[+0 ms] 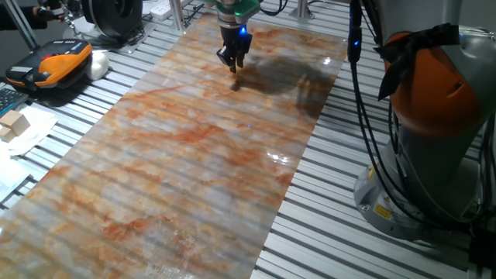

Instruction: Pick up the small block on the left and move it to the right

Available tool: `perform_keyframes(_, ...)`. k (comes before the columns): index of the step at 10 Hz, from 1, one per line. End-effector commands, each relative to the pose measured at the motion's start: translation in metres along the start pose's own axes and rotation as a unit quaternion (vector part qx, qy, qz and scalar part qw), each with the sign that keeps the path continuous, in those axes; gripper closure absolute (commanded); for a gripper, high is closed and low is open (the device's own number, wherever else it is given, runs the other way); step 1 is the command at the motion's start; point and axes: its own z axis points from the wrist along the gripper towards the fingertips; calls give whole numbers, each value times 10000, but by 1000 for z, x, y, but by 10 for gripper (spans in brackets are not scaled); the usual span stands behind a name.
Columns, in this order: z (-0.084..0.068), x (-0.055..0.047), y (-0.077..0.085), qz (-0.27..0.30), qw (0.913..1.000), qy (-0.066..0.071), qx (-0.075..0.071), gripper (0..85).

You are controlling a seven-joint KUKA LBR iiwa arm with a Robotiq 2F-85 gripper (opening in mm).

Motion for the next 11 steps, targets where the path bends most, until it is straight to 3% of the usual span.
perform_keyframes(1,2,0,1,0,10000,-4,-5,510)
perform_keyframes(11,5,1,0,9,10000,-44,34,510)
